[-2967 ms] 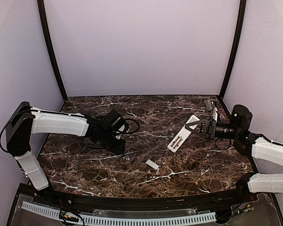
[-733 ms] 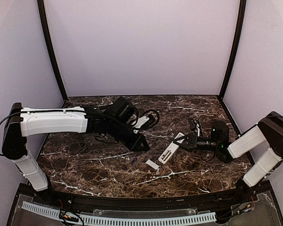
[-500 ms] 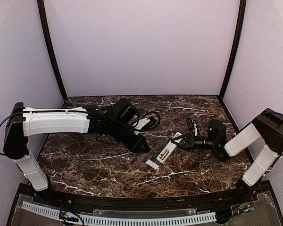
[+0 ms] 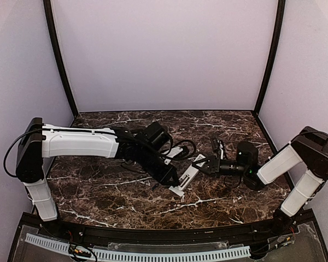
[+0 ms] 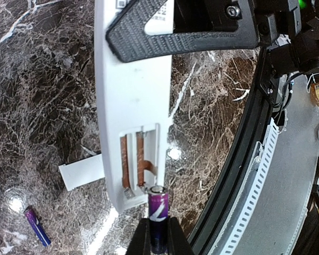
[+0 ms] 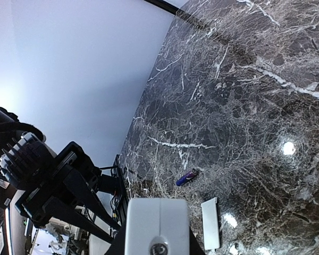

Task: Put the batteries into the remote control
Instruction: Place the battery in the battery compartment.

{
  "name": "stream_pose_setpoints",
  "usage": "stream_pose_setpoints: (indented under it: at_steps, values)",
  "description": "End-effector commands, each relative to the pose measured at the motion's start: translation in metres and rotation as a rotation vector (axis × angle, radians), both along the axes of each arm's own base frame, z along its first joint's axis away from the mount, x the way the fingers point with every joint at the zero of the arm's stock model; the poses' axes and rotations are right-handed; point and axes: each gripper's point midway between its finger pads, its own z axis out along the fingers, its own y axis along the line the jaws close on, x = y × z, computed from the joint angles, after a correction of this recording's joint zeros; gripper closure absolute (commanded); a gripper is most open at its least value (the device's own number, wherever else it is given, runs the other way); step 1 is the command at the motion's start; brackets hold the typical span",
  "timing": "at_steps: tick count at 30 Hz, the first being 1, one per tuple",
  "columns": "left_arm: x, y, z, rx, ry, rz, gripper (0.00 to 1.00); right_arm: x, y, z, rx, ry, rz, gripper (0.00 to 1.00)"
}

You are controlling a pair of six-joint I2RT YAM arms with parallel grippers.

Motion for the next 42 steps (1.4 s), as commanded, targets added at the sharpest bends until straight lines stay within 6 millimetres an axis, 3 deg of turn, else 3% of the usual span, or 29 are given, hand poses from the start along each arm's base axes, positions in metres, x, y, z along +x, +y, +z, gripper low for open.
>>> stream_pose_setpoints:
  at_steps: [1, 16, 42]
  values:
    - [-0.007, -0.001, 0.002, 0.023, 0.032, -0.006, 1.0, 0.003, 0.004, 0.018, 0.067, -0.03, -0.06, 1.0]
    - [-0.002, 0.02, -0.018, 0.184, 0.007, 0.021, 1.0, -0.015, 0.021, 0.013, 0.145, 0.01, -0.044, 1.0]
    - [-0.013, 0.009, -0.022, 0.178, 0.035, -0.015, 1.0, -0.022, 0.031, 0.019, 0.197, 0.015, -0.057, 1.0]
